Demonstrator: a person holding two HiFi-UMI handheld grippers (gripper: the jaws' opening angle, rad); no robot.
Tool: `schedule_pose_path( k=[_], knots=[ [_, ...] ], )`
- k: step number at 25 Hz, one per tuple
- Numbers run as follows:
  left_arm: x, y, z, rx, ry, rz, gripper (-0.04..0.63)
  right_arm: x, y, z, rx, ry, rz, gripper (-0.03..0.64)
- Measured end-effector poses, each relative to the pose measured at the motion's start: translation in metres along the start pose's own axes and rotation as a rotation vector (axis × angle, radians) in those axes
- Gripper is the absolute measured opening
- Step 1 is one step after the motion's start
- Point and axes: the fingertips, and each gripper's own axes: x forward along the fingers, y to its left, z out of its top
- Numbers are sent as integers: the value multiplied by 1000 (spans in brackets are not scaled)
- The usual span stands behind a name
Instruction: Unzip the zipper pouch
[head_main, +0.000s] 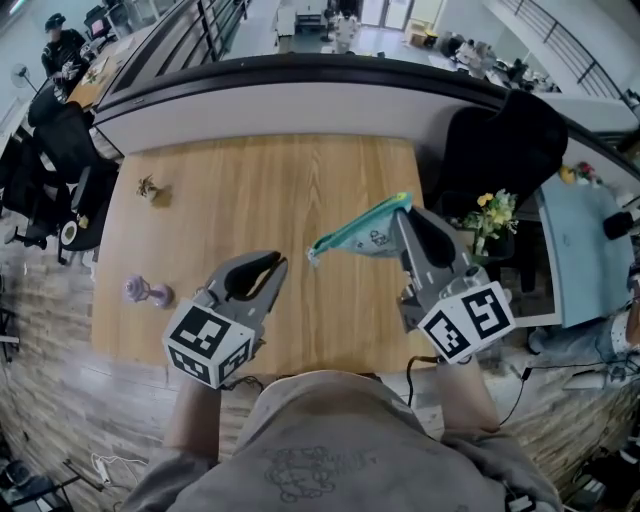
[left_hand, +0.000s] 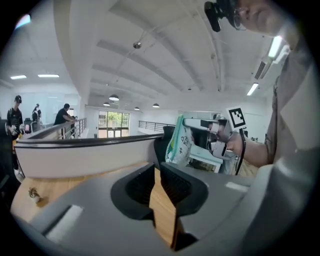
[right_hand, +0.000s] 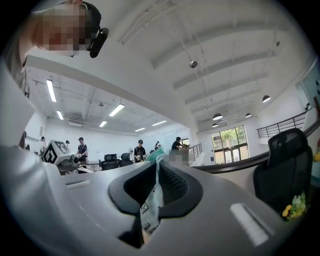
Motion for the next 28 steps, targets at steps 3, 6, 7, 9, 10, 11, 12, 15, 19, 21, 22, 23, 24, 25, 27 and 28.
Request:
schedule_pose_path(
  k=[3,6,7,9,10,11,12,15,19,21,22,23,24,25,27,28],
  knots=[
    [-15,14,33,66,-82,97,0,-1,5,25,-12,-64,-2,26],
    [-36,25,71,93,-183,176,0,-2,8,48,-44,-129,-19,26],
    [-42,28,81,97,-208,198,0,-3,9,54,-53,-144,-24,26],
    [-53,33,93,118,-237,240,0,-4,13,63,-66,-164,-29,26],
    [-59,36,97,133,-245,262,0,-5,16,66,-72,-172,-26,26],
    [-64,38,100,147,-252,283,0,-5,20,68,-77,-178,-21,26],
    [-68,40,102,159,-257,303,0,-6,22,69,-81,-182,-14,26],
    [-74,41,101,188,-259,345,0,-6,27,66,-82,-180,3,26],
    [-73,42,83,177,-229,370,0,-5,31,50,-79,-151,22,26],
    [-74,41,74,155,-222,378,0,-4,32,37,-79,-121,31,26],
    [-74,41,69,148,-217,382,0,-3,33,30,-77,-101,35,26],
    [-74,41,64,146,-206,388,0,-2,33,22,-76,-80,37,26],
    [-73,42,58,149,-189,396,0,-2,34,14,-78,-59,38,26],
    [-72,43,51,154,-167,403,0,-1,34,6,-78,-39,39,26],
    [-69,46,37,171,-124,423,0,1,35,-10,-71,-3,42,26],
    [-67,48,31,184,-109,435,0,1,35,-17,-67,14,43,26]
  ],
)
